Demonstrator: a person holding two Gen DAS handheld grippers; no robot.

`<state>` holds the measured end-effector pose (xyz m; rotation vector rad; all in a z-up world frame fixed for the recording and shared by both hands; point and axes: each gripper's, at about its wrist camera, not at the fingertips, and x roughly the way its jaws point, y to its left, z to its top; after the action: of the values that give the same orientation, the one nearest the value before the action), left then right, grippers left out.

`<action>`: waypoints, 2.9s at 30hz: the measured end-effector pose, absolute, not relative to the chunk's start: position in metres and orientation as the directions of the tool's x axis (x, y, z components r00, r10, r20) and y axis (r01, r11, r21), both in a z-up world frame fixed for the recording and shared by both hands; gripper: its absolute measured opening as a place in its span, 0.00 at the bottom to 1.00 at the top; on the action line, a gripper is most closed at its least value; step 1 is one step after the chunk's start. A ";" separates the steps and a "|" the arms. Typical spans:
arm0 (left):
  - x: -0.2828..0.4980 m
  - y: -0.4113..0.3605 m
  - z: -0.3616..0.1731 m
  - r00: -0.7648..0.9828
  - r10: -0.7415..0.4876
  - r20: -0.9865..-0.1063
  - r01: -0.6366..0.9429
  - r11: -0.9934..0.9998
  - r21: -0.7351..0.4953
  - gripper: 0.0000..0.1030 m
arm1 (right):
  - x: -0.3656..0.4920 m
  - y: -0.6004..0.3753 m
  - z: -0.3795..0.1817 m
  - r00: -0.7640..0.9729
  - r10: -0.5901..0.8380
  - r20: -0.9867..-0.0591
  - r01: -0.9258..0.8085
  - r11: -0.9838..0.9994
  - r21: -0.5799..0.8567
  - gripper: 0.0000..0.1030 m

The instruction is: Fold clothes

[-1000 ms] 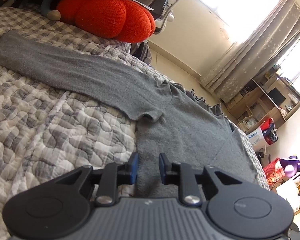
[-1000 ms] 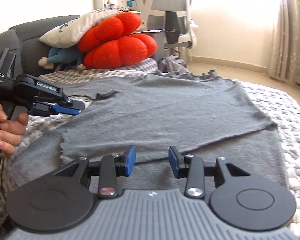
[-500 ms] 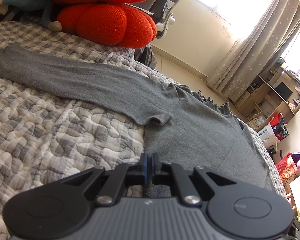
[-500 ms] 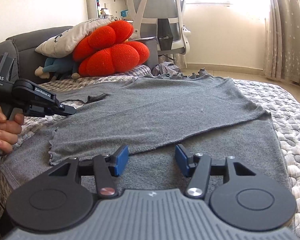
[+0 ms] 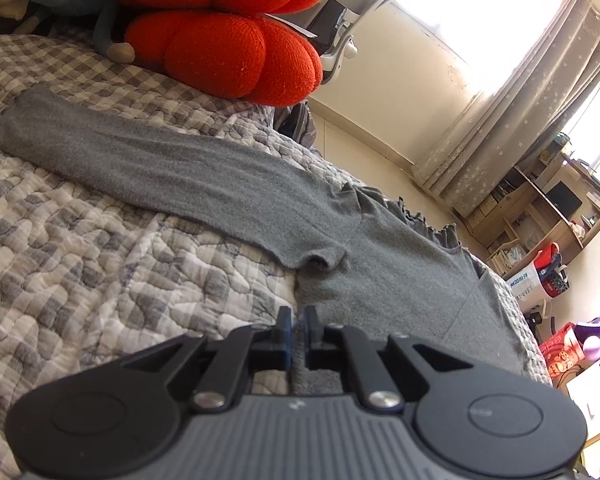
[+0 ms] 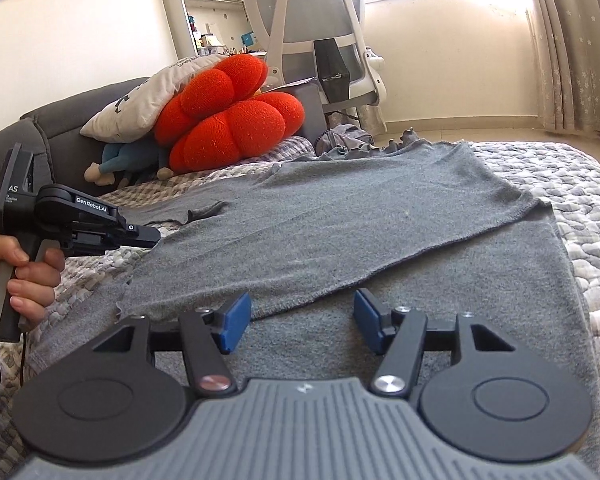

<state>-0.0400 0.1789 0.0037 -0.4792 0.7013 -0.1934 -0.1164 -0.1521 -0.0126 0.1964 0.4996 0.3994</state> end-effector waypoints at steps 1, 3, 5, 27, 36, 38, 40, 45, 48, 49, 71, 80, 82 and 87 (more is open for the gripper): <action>-0.039 0.188 0.007 0.762 -0.312 -0.567 -0.004 0.874 -0.486 0.05 | -0.116 -0.154 -0.013 0.801 0.427 -0.421 -0.323 0.899 0.296 0.58; -0.037 0.210 0.013 0.782 -0.276 -0.558 -0.051 0.865 -0.499 0.10 | -0.116 -0.157 -0.013 0.798 0.438 -0.415 -0.324 0.891 0.317 0.58; -0.032 0.239 0.018 0.799 -0.227 -0.557 -0.136 0.834 -0.535 0.32 | -0.116 -0.157 -0.012 0.797 0.439 -0.414 -0.324 0.890 0.320 0.58; 0.050 0.321 -0.005 0.759 0.200 -0.620 -0.448 0.851 -0.274 0.16 | -0.115 -0.170 -0.013 0.781 0.497 -0.378 -0.342 0.847 0.407 0.66; 0.032 0.317 0.023 0.852 0.164 -0.498 -0.388 0.836 -0.387 0.02 | -0.114 -0.171 -0.013 0.781 0.498 -0.375 -0.341 0.845 0.413 0.66; 0.026 0.309 0.038 0.886 0.140 -0.442 -0.345 0.835 -0.428 0.02 | -0.114 -0.171 -0.014 0.782 0.498 -0.375 -0.341 0.845 0.413 0.66; 0.021 0.298 0.051 0.907 0.111 -0.406 -0.308 0.832 -0.461 0.02 | -0.114 -0.172 -0.013 0.782 0.499 -0.374 -0.341 0.844 0.414 0.66; -0.003 0.235 0.097 0.952 -0.105 -0.288 -0.065 0.850 -0.523 0.02 | -0.114 -0.175 -0.015 0.781 0.507 -0.366 -0.340 0.835 0.432 0.66; -0.040 0.166 0.124 0.918 -0.359 -0.167 0.222 0.817 -0.532 0.02 | -0.114 -0.179 -0.015 0.778 0.517 -0.357 -0.338 0.823 0.456 0.66; -0.052 0.142 0.128 0.881 -0.454 -0.131 0.330 0.789 -0.518 0.03 | -0.114 -0.181 -0.015 0.776 0.524 -0.351 -0.336 0.815 0.472 0.66; -0.045 0.134 0.014 0.726 -0.479 -0.494 0.201 0.834 -0.513 0.31 | -0.120 -0.207 0.002 0.794 0.405 -0.453 -0.113 0.831 0.544 0.54; -0.033 0.132 0.007 0.740 -0.430 -0.517 0.159 0.859 -0.487 0.31 | -0.124 -0.218 0.015 0.833 0.352 -0.426 -0.086 0.844 0.530 0.04; -0.031 0.137 0.006 0.743 -0.430 -0.512 0.147 0.852 -0.503 0.32 | -0.128 -0.224 0.029 0.851 0.361 -0.380 -0.102 0.825 0.556 0.04; -0.025 0.149 0.004 0.750 -0.434 -0.499 0.099 0.820 -0.564 0.32 | -0.134 -0.241 0.052 0.894 0.333 -0.299 -0.099 0.799 0.594 0.05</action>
<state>-0.0245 0.1488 0.0039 -0.5402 0.6639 -0.3071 -0.1335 -0.2414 0.0524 0.6052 0.4061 0.2388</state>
